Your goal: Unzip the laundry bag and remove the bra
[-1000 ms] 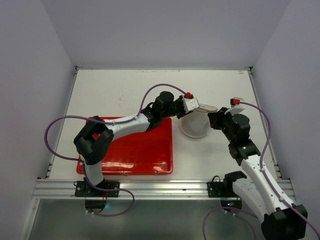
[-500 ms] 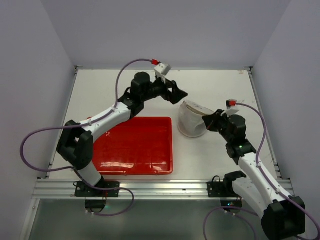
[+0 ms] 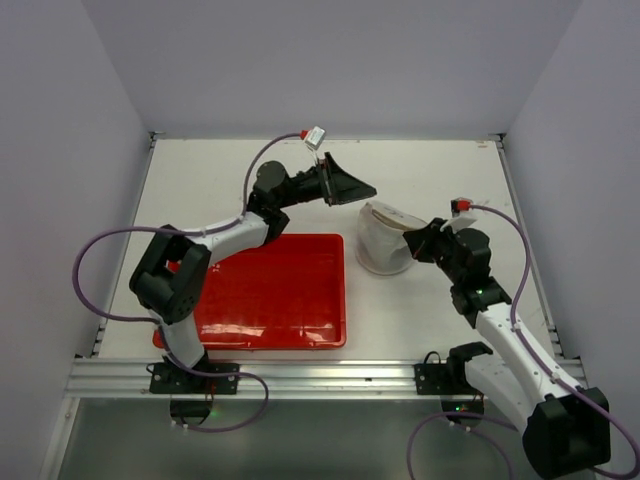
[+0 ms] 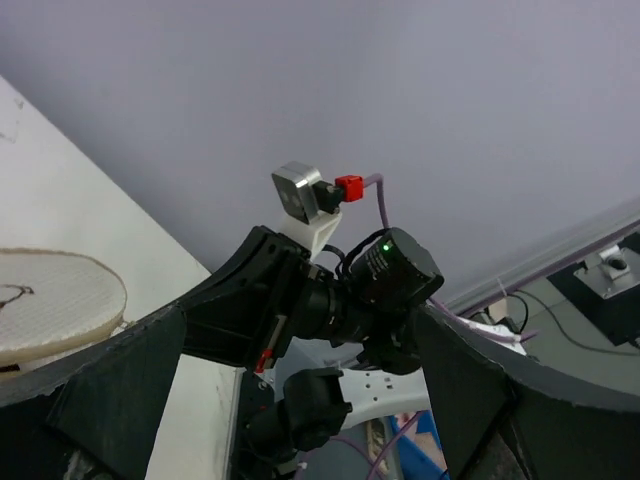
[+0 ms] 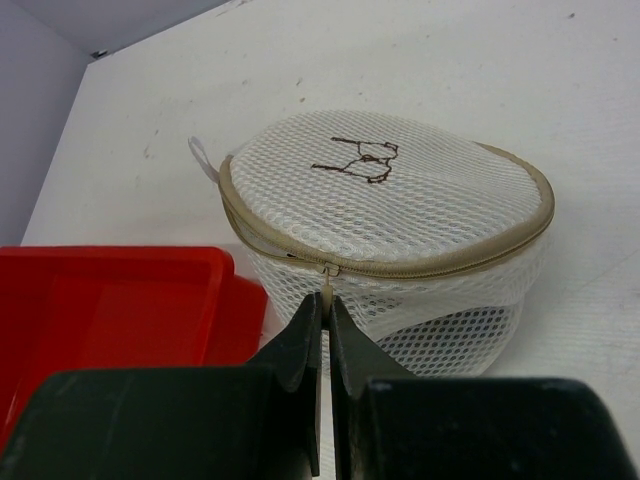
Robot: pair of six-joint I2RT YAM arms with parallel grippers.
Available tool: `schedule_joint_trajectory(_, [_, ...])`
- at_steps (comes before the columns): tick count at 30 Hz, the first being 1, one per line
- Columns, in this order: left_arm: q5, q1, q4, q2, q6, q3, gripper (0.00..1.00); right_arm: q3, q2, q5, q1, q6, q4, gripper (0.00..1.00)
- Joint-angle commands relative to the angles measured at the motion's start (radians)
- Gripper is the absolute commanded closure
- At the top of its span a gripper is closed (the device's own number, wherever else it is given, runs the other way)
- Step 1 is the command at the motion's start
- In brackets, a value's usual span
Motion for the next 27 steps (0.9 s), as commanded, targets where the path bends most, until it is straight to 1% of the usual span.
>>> schedule_joint_trajectory(1, [-0.02,-0.003,-0.056,0.004,-0.073,-0.007,0.0,0.028,-0.009,0.012,0.017,-0.017,-0.006,1.0])
schedule_joint_trajectory(2, [-0.058,-0.007,-0.307,-0.006,0.014,0.019,0.0,0.043,-0.005,0.025,0.022,-0.026,-0.021,1.0])
schedule_joint_trajectory(3, [-0.089,-0.018,-0.396,-0.008,0.058,0.039,0.02,0.048,-0.003,0.041,0.03,-0.031,-0.02,1.0])
schedule_joint_trajectory(4, [-0.159,-0.036,-0.509,-0.007,0.102,0.1,0.2,0.048,-0.005,0.045,0.042,-0.034,-0.011,1.0])
schedule_joint_trajectory(5, [-0.2,-0.044,-0.67,-0.002,0.15,0.122,0.34,0.05,-0.002,0.049,0.047,-0.031,0.005,1.0])
schedule_joint_trajectory(6, [-0.247,-0.061,-0.694,-0.003,0.152,0.131,0.41,0.054,0.002,0.054,0.057,-0.031,0.006,1.0])
schedule_joint_trajectory(7, [-0.266,-0.067,-0.717,-0.008,0.143,0.134,0.39,0.062,0.005,0.058,0.065,-0.032,0.006,1.0])
schedule_joint_trajectory(8, [-0.286,-0.072,-0.775,-0.011,0.139,0.142,0.34,0.067,0.011,0.065,0.073,-0.034,0.008,1.0])
schedule_joint_trajectory(9, [-0.345,-0.08,-0.812,-0.014,0.142,0.151,0.29,0.07,0.014,0.081,0.086,-0.037,0.008,1.0])
schedule_joint_trajectory(10, [-0.379,-0.083,-0.851,-0.019,0.15,0.173,0.27,0.074,0.015,0.089,0.094,-0.038,0.008,1.0])
schedule_joint_trajectory(11, [-0.419,-0.087,-0.924,-0.02,0.158,0.182,0.29,0.082,0.015,0.097,0.1,-0.045,0.003,1.0])
schedule_joint_trajectory(12, [-0.465,-0.098,-0.94,-0.02,0.153,0.183,0.31,0.083,0.014,0.104,0.105,-0.046,0.002,1.0])
schedule_joint_trajectory(13, [-0.47,-0.103,-0.945,-0.014,0.129,0.176,0.33,0.088,0.011,0.115,0.113,-0.046,0.0,1.0])
schedule_joint_trajectory(15, [-0.449,-0.109,-0.946,0.001,0.121,0.18,0.31,0.09,0.003,0.129,0.12,-0.048,0.0,1.0])
schedule_joint_trajectory(16, [-0.447,-0.113,-0.951,0.009,0.116,0.187,0.29,0.093,0.005,0.132,0.128,-0.049,-0.003,1.0])
schedule_joint_trajectory(18, [-0.467,-0.121,-0.951,0.013,0.104,0.185,0.27,0.102,0.008,0.15,0.136,-0.06,-0.011,1.0])
schedule_joint_trajectory(19, [-0.476,-0.127,-0.98,0.007,0.104,0.184,0.24,0.106,0.012,0.154,0.14,-0.066,-0.012,1.0])
schedule_joint_trajectory(23, [-0.521,-0.147,-1.001,0.001,0.095,0.196,0.22,0.111,0.015,0.167,0.149,-0.077,-0.011,1.0])
schedule_joint_trajectory(27, [-0.516,-0.167,-1.001,0.033,0.081,0.24,0.2,0.107,0.02,0.161,0.175,-0.071,0.008,1.0])
